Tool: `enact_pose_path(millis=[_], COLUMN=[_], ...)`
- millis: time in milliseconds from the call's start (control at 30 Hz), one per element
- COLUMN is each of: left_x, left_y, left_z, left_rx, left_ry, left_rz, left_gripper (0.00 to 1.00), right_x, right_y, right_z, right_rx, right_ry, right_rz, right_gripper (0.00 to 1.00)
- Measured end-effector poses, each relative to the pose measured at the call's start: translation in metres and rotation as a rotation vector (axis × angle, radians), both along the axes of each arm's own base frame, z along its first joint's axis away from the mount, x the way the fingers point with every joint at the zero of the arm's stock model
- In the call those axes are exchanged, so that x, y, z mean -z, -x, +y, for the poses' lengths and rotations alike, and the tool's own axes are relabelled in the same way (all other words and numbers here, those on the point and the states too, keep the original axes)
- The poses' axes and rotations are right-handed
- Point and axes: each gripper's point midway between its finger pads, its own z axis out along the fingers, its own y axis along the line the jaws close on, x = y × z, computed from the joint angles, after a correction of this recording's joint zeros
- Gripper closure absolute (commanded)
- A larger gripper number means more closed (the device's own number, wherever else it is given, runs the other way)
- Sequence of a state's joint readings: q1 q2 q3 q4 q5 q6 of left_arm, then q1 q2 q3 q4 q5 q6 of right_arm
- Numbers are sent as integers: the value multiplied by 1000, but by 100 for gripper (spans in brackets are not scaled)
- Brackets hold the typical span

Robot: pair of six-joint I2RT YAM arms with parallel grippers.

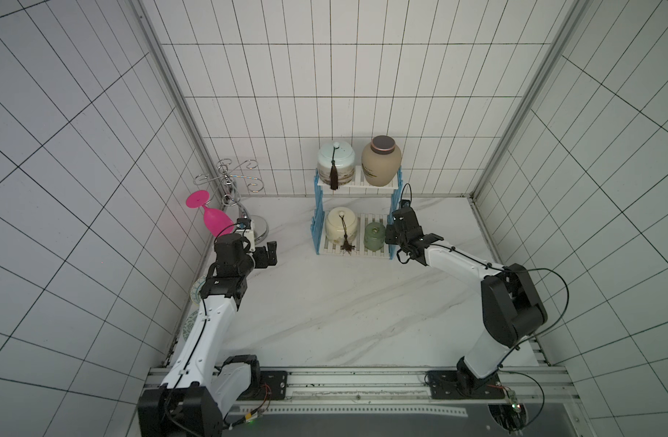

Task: Remove the tea canisters from the shelf
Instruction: Adjust the shelf at the center of the board.

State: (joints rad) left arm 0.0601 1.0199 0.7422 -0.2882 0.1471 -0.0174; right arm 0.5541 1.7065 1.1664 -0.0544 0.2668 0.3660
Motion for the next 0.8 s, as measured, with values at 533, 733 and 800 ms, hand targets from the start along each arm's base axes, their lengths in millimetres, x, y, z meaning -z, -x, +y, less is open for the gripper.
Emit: enact_pose_path(millis=[533,733,800], left_x=[1,1,1], left_y=[1,1,2], left_z=[-3,-4,-4], left_rx=[18,23,25], left_ry=[-1,1,2], left_rz=[1,1,1], left_gripper=[1,1,1], right_x=[0,0,0], right_y=[-6,-7,-7], right_z=[-3,-4,-4], right_rx=[-70,-90,-91], right_ry=[-5,7,6], right_rz=[2,1,1], right_gripper=[100,100,100])
